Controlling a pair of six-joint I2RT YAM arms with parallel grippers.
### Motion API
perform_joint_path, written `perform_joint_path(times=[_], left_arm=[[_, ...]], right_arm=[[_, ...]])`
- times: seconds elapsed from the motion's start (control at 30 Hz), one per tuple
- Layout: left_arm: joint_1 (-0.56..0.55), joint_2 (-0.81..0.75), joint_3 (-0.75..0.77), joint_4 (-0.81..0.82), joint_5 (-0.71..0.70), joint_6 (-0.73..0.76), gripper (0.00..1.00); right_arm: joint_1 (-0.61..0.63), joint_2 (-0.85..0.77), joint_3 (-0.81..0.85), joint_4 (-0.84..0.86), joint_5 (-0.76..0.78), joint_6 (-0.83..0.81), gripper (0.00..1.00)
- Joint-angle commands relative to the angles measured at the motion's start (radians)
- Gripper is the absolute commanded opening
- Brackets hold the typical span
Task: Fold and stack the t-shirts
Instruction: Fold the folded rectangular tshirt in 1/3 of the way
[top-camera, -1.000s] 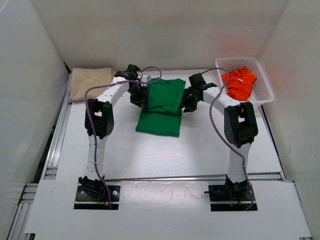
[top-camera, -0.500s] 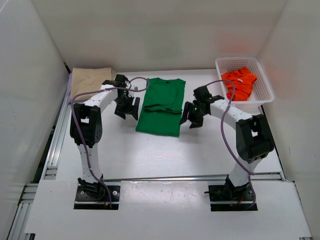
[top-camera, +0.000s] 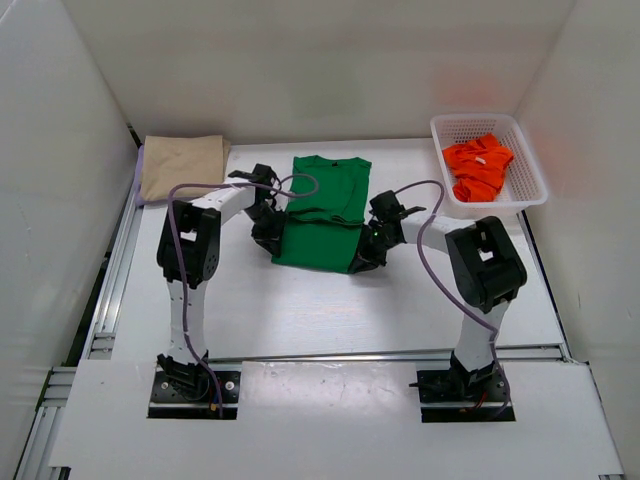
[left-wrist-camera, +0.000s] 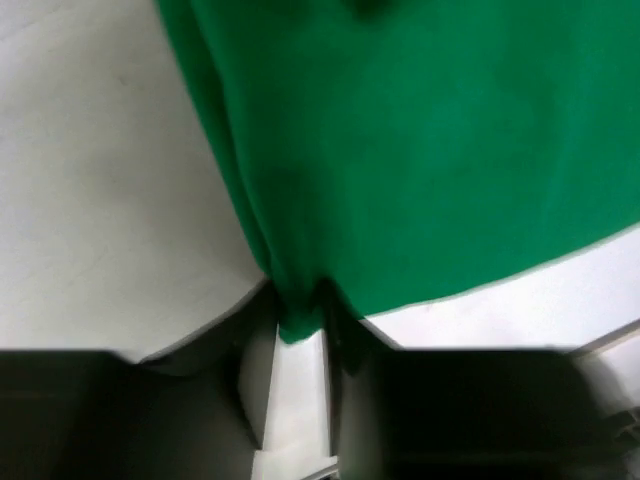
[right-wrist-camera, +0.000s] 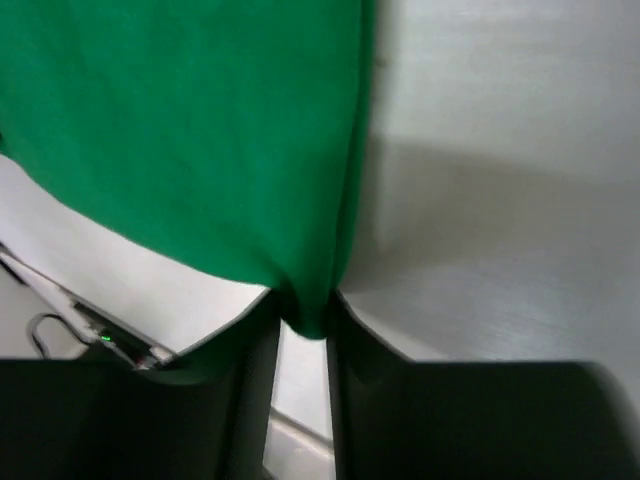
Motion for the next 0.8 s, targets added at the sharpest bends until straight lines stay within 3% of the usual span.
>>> perform_joint_path(times=[0.0,0.03,0.07,0.13,0.33,0.5,0.67,0.7,0.77], left_arm=[[-0.005,0.026,0.019,-0.003,0.021,0.011,0.19],[-0.005,0.015,0.019,-0.003,0.021,0.011,0.1],[-0.005,0.001,-0.006,-0.003,0.021,0.011,0.1],[-0.005,-0.066,-0.049,-0.003,0.012,0.011,0.1],[-0.054,-0.316,-0.383,0.014,-0.049,0.011,0.12],[-0.124,-0.434,-0.513,-0.104,-0.062,0.011,0.54],[-0.182,-0.581,-0.465,-0.086,-0.33,0.011,0.69],[-0.193,-0.582,-0.425,-0.086,-0.342,0.011,0.77],[-0.193,-0.564,-0.383,-0.168,-0.276,0.011,0.79]], right_arm=[[0.001,0.04,0.031,0.032,-0.015,0.015,0.15],[-0.008,0.04,0.031,0.032,-0.033,0.024,0.06],[-0.008,0.04,0.031,0.032,-0.034,0.024,0.0],[-0.008,0.001,-0.007,0.032,-0.044,0.01,0.0],[0.013,-0.196,-0.156,-0.106,-0.021,-0.082,0.0],[0.081,-0.354,-0.334,-0.139,-0.043,-0.125,0.0],[0.112,-0.406,-0.399,-0.14,-0.052,-0.125,0.0],[0.112,-0.406,-0.399,-0.14,-0.052,-0.125,0.0],[0.121,-0.415,-0.399,-0.152,-0.052,-0.125,0.0]])
